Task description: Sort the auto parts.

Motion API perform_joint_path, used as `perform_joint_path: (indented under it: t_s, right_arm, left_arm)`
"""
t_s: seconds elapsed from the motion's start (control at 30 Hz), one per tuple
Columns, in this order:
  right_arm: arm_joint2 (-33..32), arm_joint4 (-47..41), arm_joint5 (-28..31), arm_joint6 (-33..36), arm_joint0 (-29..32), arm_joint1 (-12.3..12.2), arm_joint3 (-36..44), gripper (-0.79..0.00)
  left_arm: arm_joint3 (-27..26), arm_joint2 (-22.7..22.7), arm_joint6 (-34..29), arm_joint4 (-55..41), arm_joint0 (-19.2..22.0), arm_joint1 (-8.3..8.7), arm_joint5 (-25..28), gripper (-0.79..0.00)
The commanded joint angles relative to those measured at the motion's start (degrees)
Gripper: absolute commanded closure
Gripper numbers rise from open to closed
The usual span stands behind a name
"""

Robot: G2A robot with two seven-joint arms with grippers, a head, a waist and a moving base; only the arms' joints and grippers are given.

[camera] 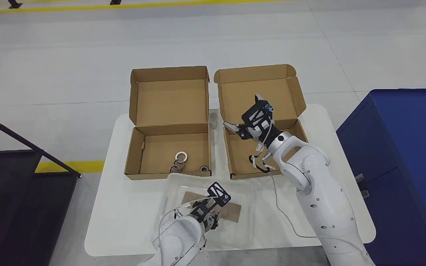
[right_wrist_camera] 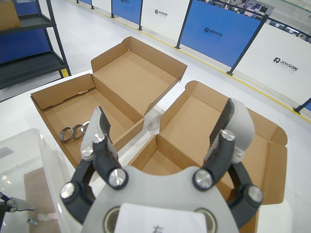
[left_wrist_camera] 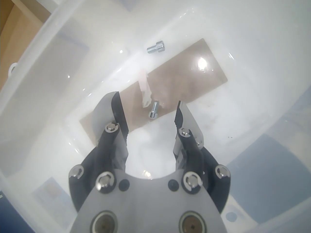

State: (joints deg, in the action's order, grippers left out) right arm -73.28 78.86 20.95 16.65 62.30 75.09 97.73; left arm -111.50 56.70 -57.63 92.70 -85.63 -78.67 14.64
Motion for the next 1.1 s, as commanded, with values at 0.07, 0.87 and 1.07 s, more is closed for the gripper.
perform_joint_path:
  t_s: [0.07, 0.87, 1.07]
  right_arm:
    - [0.0, 0.0, 0.0, 0.0, 0.0, 0.0, 0.0, -0.785]
    - [0.0, 0.0, 0.0, 0.0, 0.0, 0.0, 0.0, -0.785]
    - [0.0, 0.0, 0.0, 0.0, 0.0, 0.0, 0.0, -0.785]
  left_arm:
    - [1.0, -0.4, 0.1, -0.3, 0.3, 0.11, 1.2, -0.388]
    - [0.6, -2.1, -0.9, 0.9, 0.6, 0.15, -1.8, -0.376]
    - [-0.2, -2.2, -0.6, 0.9, -0.7, 0.2, -3.8, -0.372]
